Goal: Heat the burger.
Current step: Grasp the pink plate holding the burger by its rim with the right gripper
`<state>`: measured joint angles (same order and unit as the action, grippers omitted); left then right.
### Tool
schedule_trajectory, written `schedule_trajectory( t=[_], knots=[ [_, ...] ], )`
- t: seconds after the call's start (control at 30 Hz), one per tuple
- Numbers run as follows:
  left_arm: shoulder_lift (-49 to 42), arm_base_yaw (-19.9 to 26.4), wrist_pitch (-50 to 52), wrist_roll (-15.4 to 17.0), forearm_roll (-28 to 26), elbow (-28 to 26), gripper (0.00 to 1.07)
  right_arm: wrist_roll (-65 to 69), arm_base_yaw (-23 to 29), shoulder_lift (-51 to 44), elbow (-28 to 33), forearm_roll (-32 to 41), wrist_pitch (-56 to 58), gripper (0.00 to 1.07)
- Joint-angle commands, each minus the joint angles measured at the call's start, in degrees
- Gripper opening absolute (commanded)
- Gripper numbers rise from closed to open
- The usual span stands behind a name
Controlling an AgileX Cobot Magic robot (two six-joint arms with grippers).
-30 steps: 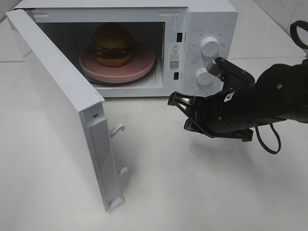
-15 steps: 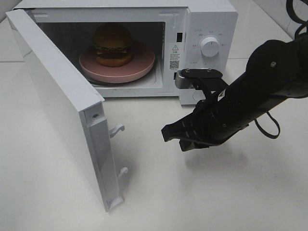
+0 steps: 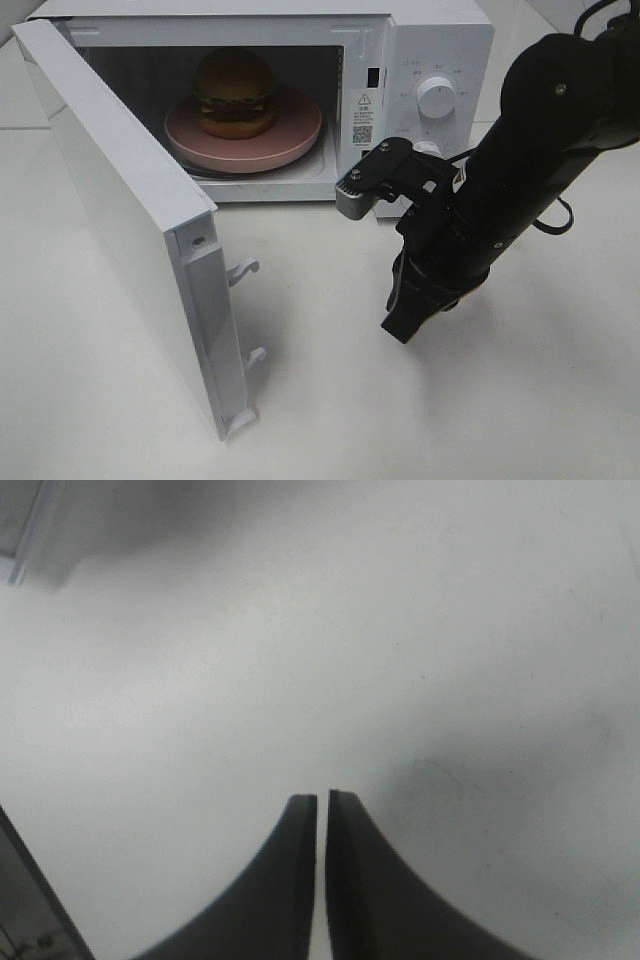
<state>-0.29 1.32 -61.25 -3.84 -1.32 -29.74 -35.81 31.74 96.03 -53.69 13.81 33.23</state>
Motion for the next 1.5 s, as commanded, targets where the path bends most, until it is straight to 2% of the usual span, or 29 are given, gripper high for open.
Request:
schedule_trajectory(
  t=[0.03,0.17,0.37,0.57,0.63,0.7,0.73,0.77,0.8,0.83,0.87,0.9,0.93,0.97,1.0,1.03,1.07,1.1,1.5],
  knots=[
    [-0.92,0.06,-0.06,-0.06,-0.29,0.17,1.0,-10.66,-0.34,-0.4,-1.38,-2.46,3.55,0.09],
    [-0.92,0.06,-0.06,-0.06,-0.29,0.17,1.0,-26.01,-0.34,-0.4,-1.55,-5.5,4.35,0.11],
    [-0.92,0.06,-0.06,-0.06,-0.29,0.17,1.0,-38.85,-0.34,-0.4,-1.78,-8.94,4.13,0.13],
    [-0.92,0.06,-0.06,-0.06,-0.29,0.17,1.0,-40.05,-0.34,-0.4,-2.69,-13.81,4.3,0.15],
    [-0.92,0.06,-0.06,-0.06,-0.29,0.17,1.0,-40.05,-0.34,-0.4,-4.24,-17.88,4.01,0.21],
    [-0.92,0.06,-0.06,-0.06,-0.29,0.17,1.0,-40.05,-0.34,-0.4,-4.76,-18.33,3.72,0.24],
    [-0.92,0.06,-0.06,-0.06,-0.29,0.17,1.0,-39.99,-0.23,-0.4,-5.73,-18.74,2.86,0.31],
    [-0.92,0.06,-0.06,-0.06,-0.29,0.17,1.0,-39.99,-0.23,-0.4,-5.73,-18.74,2.86,0.31],
    [-0.92,0.06,-0.06,-0.06,-0.29,0.17,1.0,-39.02,-0.23,-0.4,-6.53,-18.74,1.03,0.42],
    [-0.92,0.06,-0.06,-0.06,-0.29,0.17,1.0,-39.02,-0.23,-0.4,-6.53,-18.74,1.03,0.42],
    [-0.92,0.06,-0.06,-0.06,-0.29,0.17,1.0,-38.22,-0.23,-0.4,-6.76,-18.74,0.0,0.49],
    [-0.92,0.06,-0.06,-0.06,-0.29,0.17,1.0,-35.92,-0.23,-0.4,-7.16,-18.74,-1.03,0.64],
    [-0.92,0.06,-0.06,-0.06,-0.29,0.17,1.0,-35.92,-0.23,-0.4,-7.16,-18.74,-1.03,0.64],
    [-0.92,0.06,-0.06,-0.06,-0.29,0.17,1.0,-35.18,-0.23,-0.4,-7.39,-18.79,-1.38,0.71],
    [-0.92,0.06,-0.06,-0.06,-0.29,0.17,1.0,-34.21,-0.23,-0.4,-7.39,-18.79,-2.46,0.9],
    [-0.92,0.06,-0.06,-0.06,-0.29,0.17,1.0,-34.21,-0.23,-0.4,-7.39,-18.79,-2.46,0.9],
    [-0.92,0.06,-0.06,-0.06,-0.29,0.17,1.0,-34.21,-0.23,-0.4,-7.39,-18.79,-3.67,1.0],
    [-0.92,0.06,-0.06,-0.06,-0.29,0.17,1.0,-34.21,-0.23,-0.4,-7.39,-18.91,-4.13,1.03],
    [-0.92,0.06,-0.06,-0.06,-0.29,0.17,1.0,-35.07,-0.17,0.06,-7.85,-22.63,-9.22,1.0]
  ],
)
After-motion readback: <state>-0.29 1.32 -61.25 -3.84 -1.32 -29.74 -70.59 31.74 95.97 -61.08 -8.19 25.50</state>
